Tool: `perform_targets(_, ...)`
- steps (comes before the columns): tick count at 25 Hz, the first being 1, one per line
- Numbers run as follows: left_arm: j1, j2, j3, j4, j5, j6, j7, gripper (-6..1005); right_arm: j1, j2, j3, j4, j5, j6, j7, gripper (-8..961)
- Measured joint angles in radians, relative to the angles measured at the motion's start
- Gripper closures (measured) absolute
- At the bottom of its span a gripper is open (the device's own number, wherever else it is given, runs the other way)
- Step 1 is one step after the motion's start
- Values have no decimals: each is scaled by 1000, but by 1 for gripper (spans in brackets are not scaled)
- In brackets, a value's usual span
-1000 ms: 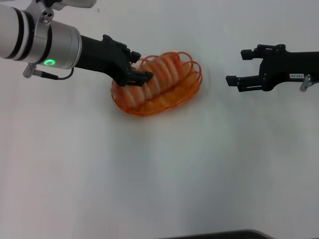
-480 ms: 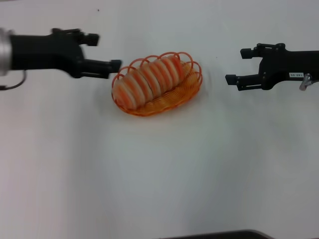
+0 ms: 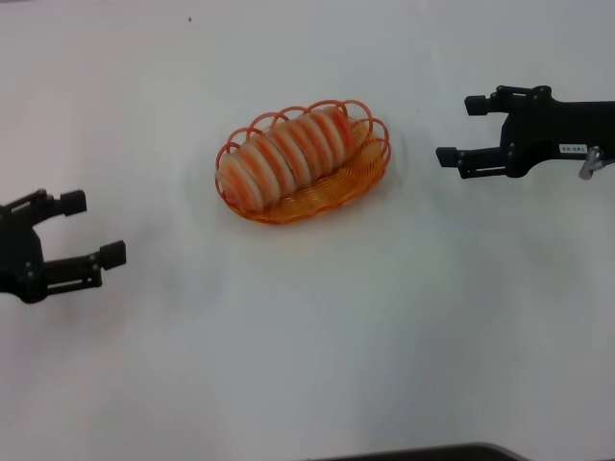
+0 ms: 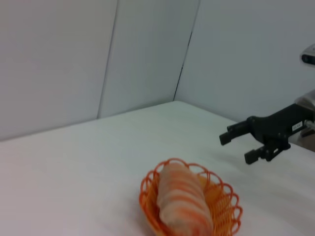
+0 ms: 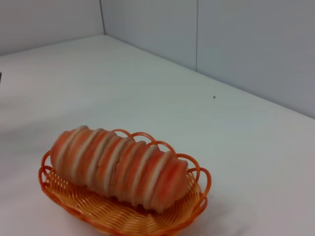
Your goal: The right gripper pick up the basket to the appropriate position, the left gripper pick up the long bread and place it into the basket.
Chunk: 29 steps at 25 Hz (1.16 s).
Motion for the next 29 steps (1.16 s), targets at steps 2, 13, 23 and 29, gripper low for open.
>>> perform_targets(2, 20, -4, -4, -29, 2, -21, 34, 53, 0, 0, -2, 0, 0, 0, -5, 53)
perform_targets(13, 12, -20, 1, -93, 7, -96, 113, 52, 0, 0, -7, 13, 1, 0, -28, 53)
perform_targets(23, -4, -24, 3, -93, 6, -129, 116, 58, 1, 0, -10, 22, 1, -1, -28, 53)
perform_targets(29, -4, -24, 1, -93, 5, -123, 115, 59, 1, 0, -10, 24, 1, -2, -28, 53)
